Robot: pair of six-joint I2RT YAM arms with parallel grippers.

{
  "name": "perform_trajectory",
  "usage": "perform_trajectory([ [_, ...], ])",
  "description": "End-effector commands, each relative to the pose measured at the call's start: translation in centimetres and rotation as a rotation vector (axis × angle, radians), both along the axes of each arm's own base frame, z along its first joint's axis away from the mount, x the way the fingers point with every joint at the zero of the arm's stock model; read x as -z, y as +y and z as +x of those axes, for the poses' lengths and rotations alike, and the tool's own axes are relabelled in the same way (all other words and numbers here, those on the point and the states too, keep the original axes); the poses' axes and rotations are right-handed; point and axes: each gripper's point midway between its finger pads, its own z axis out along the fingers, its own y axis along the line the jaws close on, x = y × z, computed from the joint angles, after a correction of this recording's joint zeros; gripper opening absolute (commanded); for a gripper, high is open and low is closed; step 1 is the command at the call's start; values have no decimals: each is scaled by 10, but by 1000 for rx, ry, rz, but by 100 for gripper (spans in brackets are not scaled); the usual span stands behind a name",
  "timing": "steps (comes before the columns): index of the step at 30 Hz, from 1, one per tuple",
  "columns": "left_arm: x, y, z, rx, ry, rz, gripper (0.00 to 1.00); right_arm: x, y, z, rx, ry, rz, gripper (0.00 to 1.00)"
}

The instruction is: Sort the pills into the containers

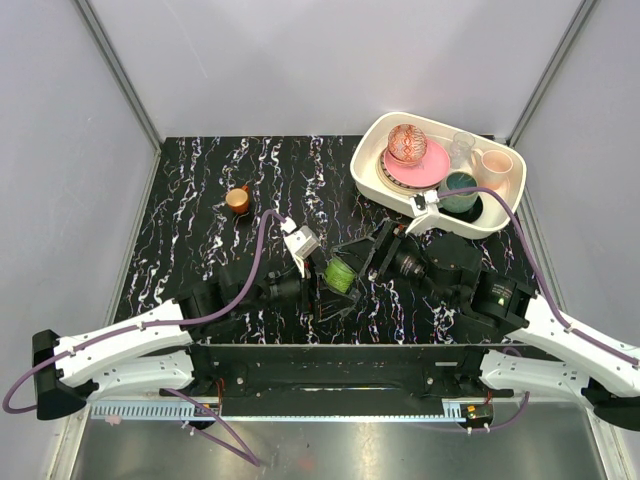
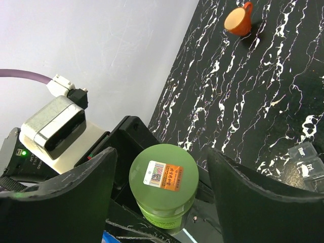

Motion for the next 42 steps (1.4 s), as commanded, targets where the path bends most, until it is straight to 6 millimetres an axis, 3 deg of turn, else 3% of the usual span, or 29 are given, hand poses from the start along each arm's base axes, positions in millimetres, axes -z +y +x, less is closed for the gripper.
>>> perform_trajectory([
  [1, -43, -3, 7, -20, -66, -108, 0, -22, 3, -6, -32, -41, 58, 76],
  [16, -43, -1, 9, -42, -61, -114, 0, -9, 9, -10, -71, -36, 22, 63],
  [27, -43, -2, 10, -46, -58, -116, 0, -3, 12, -14, -99, -39, 3, 59],
  [30, -44, -1, 8, -39, -57, -123, 0, -3, 13, -17, -123, -59, -9, 45],
  [35, -46, 0, 2, -10, -60, -157, 0, -14, 6, -24, -150, -129, 16, 11],
  [42, -54, -1, -19, 105, -84, -222, 0, -33, -4, -41, -227, -283, 68, 1],
])
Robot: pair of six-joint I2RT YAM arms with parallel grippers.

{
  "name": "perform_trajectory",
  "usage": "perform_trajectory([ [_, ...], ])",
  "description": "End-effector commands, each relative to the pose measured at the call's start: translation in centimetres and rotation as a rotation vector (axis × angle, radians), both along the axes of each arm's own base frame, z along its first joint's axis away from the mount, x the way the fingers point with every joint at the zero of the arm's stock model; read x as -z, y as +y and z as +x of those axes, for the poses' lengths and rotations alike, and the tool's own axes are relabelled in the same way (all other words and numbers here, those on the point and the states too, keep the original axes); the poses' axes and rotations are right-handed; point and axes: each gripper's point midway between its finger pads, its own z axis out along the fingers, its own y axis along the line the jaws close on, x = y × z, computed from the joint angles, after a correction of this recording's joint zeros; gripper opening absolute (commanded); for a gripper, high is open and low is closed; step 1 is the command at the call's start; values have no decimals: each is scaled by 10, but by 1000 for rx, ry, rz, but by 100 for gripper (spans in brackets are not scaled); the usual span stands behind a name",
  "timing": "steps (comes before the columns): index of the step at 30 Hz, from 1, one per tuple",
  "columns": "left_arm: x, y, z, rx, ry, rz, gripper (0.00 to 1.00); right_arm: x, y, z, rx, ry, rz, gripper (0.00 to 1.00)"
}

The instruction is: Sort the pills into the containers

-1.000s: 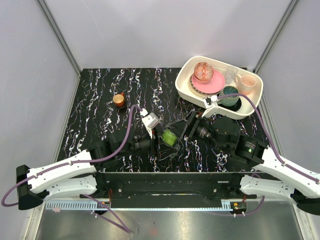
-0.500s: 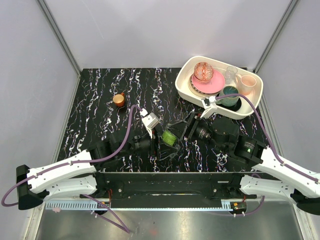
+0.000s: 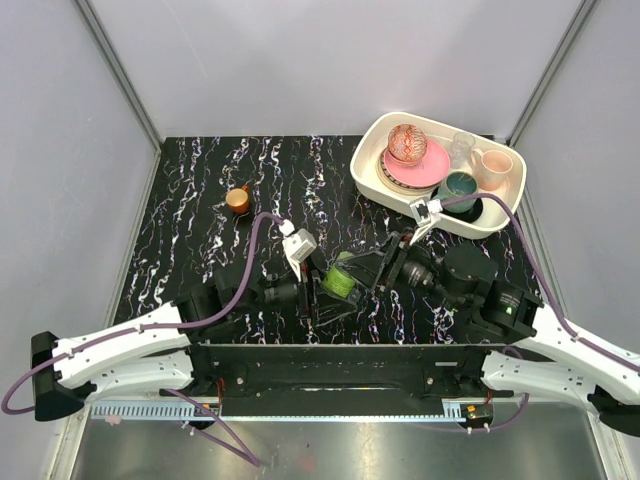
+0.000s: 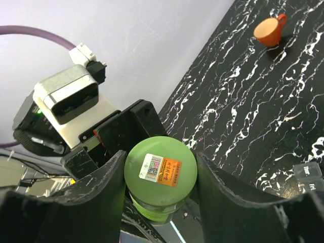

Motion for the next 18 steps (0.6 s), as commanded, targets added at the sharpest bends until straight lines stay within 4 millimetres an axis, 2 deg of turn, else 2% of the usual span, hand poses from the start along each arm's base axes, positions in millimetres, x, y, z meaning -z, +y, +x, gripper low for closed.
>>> perform_trajectory([
  [1, -43, 0, -14, 80, -67, -169, 0, -35, -7, -26, -122, -199, 80, 0],
  [2, -47, -1, -17, 98, -76, -185, 0, -47, -6, -36, -171, -248, 130, 0],
  [3, -47, -1, -23, 132, -79, -190, 0, -46, -6, -40, -193, -278, 147, 0],
  [5, -50, -2, -28, 163, -87, -205, 0, -64, -12, -56, -254, -373, 216, 0],
  [6, -50, -3, -32, 191, -89, -208, 0, -62, -12, -61, -275, -392, 223, 0],
  [8, -52, -3, -37, 216, -95, -219, 0, -72, -16, -72, -318, -457, 263, 0],
  [15, -51, -8, -54, 329, -83, -219, 0, -97, -22, -98, -422, -589, 352, 0],
  [18, -51, -9, -59, 357, -83, -221, 0, -104, -19, -105, -469, -634, 347, 0],
])
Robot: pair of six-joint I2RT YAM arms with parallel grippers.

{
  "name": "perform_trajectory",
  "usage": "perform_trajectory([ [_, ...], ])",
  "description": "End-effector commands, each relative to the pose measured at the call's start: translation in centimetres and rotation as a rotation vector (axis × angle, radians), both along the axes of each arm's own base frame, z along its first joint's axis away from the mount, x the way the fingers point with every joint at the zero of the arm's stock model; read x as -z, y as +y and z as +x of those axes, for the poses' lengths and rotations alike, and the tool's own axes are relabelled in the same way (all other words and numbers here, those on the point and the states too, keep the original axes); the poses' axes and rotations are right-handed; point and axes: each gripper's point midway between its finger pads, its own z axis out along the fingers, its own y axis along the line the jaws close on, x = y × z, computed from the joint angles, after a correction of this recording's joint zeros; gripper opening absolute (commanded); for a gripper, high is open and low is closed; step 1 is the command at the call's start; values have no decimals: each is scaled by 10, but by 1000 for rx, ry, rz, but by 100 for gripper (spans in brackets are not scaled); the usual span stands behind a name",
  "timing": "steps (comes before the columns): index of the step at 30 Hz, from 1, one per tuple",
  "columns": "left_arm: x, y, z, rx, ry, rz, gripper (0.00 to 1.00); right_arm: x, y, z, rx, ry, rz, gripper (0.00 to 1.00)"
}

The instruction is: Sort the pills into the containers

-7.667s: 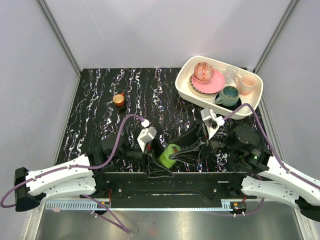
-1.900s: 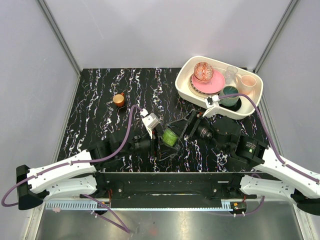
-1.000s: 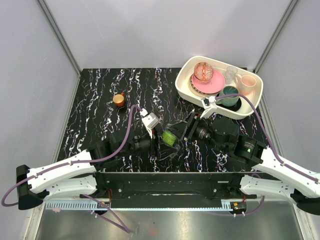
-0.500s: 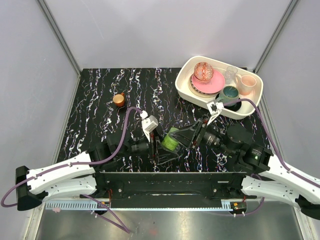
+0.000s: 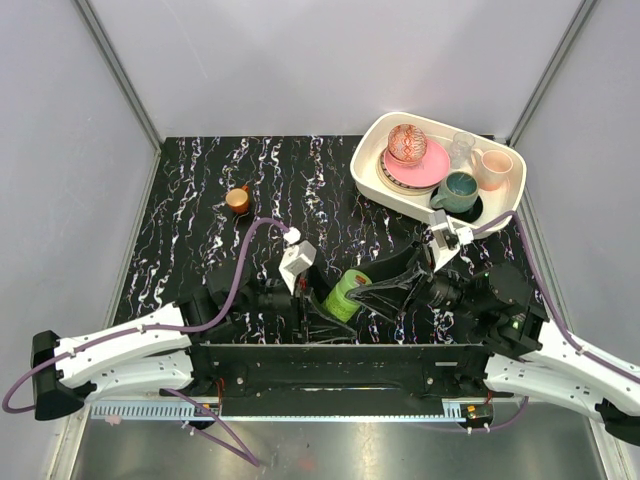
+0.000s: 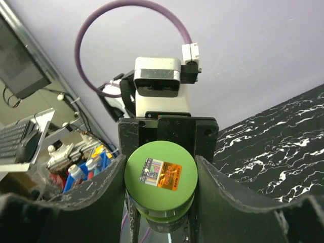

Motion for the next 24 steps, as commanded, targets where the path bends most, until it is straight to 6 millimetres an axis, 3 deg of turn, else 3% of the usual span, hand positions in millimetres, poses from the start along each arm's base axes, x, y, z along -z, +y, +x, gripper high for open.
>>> perform_trajectory([
  [1, -15, -4, -3, 27, -5, -52, 0, -53, -8, -40, -167, -205, 131, 0],
  [18, -4, 2, -8, 40, -10, -20, 0, -76, -31, -30, -36, -252, 123, 0],
  [21, -3, 2, -8, 36, -8, -15, 0, -77, -33, -21, 15, -213, 105, 0],
  [24, -2, 3, -4, 11, -6, -3, 0, -60, -31, 6, 133, -121, -10, 0],
])
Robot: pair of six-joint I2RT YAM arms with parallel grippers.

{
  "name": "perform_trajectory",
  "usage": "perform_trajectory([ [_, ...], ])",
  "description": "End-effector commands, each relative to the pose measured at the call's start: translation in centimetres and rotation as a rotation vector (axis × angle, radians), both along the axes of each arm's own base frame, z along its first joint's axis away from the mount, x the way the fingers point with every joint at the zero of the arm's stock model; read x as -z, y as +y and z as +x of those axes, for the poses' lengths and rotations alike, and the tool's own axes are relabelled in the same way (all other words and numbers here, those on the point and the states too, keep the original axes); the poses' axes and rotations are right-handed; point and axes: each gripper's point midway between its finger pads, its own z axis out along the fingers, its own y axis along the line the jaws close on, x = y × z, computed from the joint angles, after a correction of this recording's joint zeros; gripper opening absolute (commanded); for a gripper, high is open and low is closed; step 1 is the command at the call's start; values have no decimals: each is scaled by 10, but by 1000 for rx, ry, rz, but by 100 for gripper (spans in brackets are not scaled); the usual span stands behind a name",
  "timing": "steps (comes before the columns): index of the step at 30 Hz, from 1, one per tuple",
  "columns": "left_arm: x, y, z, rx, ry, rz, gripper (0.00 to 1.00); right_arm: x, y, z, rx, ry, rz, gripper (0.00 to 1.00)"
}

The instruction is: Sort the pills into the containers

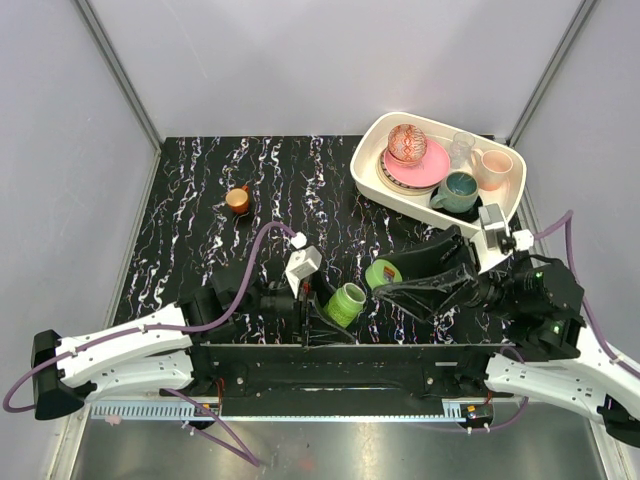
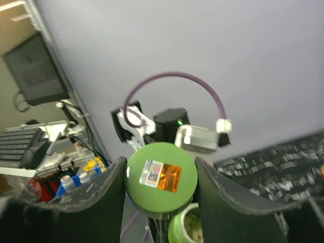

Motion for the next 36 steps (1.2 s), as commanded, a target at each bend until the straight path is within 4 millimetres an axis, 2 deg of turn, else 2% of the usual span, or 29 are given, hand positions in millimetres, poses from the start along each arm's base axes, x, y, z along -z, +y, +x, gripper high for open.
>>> perform_trajectory([
  [1, -16, 2, 7, -49, -29, -47, 0, 26, -2, 43, 224, 142, -165, 0],
  [2, -17, 3, 8, -57, -30, -47, 0, 24, -6, 49, 261, 159, -184, 0],
  [4, -16, 4, 10, -73, -31, -38, 0, 50, -8, 68, 368, 219, -300, 0],
  [5, -15, 4, 11, -80, -31, -34, 0, 51, -11, 72, 394, 233, -319, 0],
  [7, -15, 6, 12, -87, -34, -32, 0, 70, -13, 80, 444, 263, -406, 0],
  [12, -14, 6, 15, -103, -35, -21, 0, 89, -15, 87, 489, 305, -506, 0],
  [16, -13, 3, 16, -102, -38, -13, 0, 105, -12, 83, 467, 324, -584, 0],
  [19, -15, 2, 16, -101, -41, -13, 0, 111, -8, 79, 433, 330, -603, 0],
  [28, -13, 0, 19, -108, -36, 1, 0, 107, -9, 65, 366, 320, -587, 0],
  [36, -12, -1, 24, -136, -40, 9, 0, 120, 4, 45, 227, 309, -647, 0],
])
